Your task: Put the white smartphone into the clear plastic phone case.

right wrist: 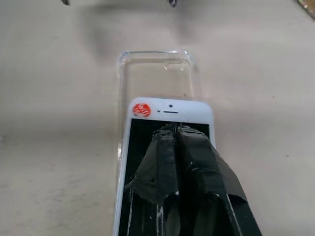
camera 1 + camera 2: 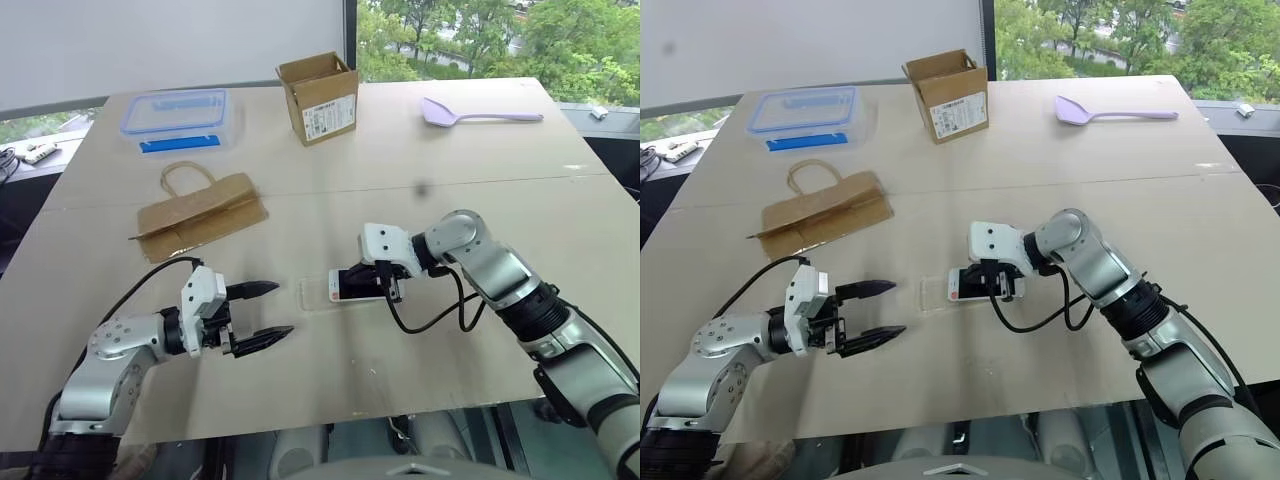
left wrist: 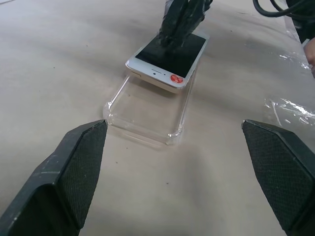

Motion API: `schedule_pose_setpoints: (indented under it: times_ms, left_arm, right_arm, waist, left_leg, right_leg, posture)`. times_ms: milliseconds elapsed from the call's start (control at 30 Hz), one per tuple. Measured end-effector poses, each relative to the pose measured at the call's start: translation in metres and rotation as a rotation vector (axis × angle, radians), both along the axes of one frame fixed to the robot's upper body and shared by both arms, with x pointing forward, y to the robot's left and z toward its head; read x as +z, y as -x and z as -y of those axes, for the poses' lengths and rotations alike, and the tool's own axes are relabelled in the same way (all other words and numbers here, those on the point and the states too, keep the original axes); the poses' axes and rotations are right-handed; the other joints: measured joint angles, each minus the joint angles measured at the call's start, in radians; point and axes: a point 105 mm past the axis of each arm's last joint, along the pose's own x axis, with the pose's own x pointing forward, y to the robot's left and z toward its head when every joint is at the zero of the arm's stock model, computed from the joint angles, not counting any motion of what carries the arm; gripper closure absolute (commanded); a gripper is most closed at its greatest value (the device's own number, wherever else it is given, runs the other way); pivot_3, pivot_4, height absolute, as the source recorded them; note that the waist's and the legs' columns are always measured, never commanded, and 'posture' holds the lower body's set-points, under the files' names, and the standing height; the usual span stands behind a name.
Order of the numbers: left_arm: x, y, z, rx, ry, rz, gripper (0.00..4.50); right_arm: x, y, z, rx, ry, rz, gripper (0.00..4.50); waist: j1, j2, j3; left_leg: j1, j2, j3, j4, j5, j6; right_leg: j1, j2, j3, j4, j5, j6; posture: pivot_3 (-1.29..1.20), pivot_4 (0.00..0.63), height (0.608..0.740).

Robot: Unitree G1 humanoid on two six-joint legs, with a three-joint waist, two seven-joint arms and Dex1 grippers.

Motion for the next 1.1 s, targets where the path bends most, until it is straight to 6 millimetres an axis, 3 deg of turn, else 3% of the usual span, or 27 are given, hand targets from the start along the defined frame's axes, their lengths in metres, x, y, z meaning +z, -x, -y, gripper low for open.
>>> schedule_pose_setpoints:
  times_ms: [200,400,567,667,833,1067,1100]
  left_arm:
    - [0.001,-0.001,-0.001,-0.003,0.000,0.011,0.00]
    - [-0.005,-0.002,-0.005,0.004,-0.012,0.009,0.00]
    - [-0.009,-0.001,-0.008,0.003,-0.006,0.009,0.00]
    - [-0.011,0.000,-0.008,-0.001,-0.007,0.011,0.00]
    - [-0.017,0.005,-0.015,0.002,-0.005,-0.003,0.00]
    - [-0.020,0.005,-0.018,0.004,-0.005,0.005,0.00]
    - [-0.020,0.005,-0.019,0.005,-0.005,0.004,0.00]
  right_arm:
    - [-0.016,0.018,0.000,0.091,0.056,-0.019,4.48]
    - [-0.019,0.014,-0.002,0.122,0.067,0.083,4.48]
    - [-0.009,0.013,0.001,0.099,0.022,0.068,4.48]
    - [0.002,0.023,0.006,0.119,-0.003,0.049,4.48]
    - [0.012,0.038,0.028,0.121,0.022,0.004,4.48]
    - [0.017,0.011,0.050,-0.106,-0.031,-0.002,4.48]
    - [0.019,0.006,0.054,-0.137,-0.039,-0.008,4.21]
  waist:
    - [-0.001,0.000,0.000]
    - [0.000,0.000,0.000]
    - [0.001,0.000,0.000]
    - [0.003,0.000,0.000]
    - [0.002,0.000,0.000]
    - [0.002,0.000,0.000]
    - [0.002,0.000,0.000]
  left_leg:
    - [0.000,0.000,0.000,0.000,0.000,0.000]
    - [0.001,0.000,0.000,0.000,0.000,0.000]
    - [0.001,0.000,0.000,0.000,0.000,0.000]
    - [0.001,0.000,0.000,0.000,0.000,0.000]
    - [0.001,0.000,0.000,0.000,0.000,0.000]
    - [0.001,0.000,0.001,0.000,0.000,0.000]
    - [0.001,0.000,0.001,0.000,0.000,0.000]
  right_leg:
    - [0.000,0.000,0.000,0.000,0.000,0.000]
    - [0.001,0.000,0.000,0.000,0.000,0.000]
    - [0.000,0.000,0.000,0.000,0.001,-0.001]
    - [0.000,0.000,0.000,0.000,0.001,-0.001]
    - [0.000,0.000,0.000,0.000,0.000,0.000]
    - [0.000,0.000,0.000,0.000,0.000,0.000]
    - [0.000,0.000,0.000,0.000,0.000,-0.001]
  posture:
    - [0.00,0.150,0.740]
    - [0.00,0.150,0.740]
    - [0.00,0.150,0.740]
    - [0.00,0.150,0.740]
    - [0.00,0.150,0.740]
    - [0.00,0.150,0.740]
    - [0.00,0.150,0.740]
